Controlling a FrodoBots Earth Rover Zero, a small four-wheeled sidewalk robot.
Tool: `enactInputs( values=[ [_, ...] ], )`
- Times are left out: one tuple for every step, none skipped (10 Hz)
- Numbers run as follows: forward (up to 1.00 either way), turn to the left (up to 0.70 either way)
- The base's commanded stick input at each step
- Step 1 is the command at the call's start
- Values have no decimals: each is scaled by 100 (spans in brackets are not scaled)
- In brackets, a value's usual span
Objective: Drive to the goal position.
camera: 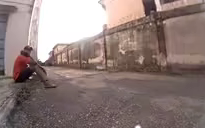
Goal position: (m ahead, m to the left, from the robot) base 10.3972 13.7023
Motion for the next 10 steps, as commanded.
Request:
enactInputs(
  values=[
    [0, -70],
    [0, -70],
    [0, -70],
    [0, -70],
    [0, -70],
    [0, -70],
    [0, -70],
    [0, -55],
    [0, -39],
    [0, -32]
  ],
)
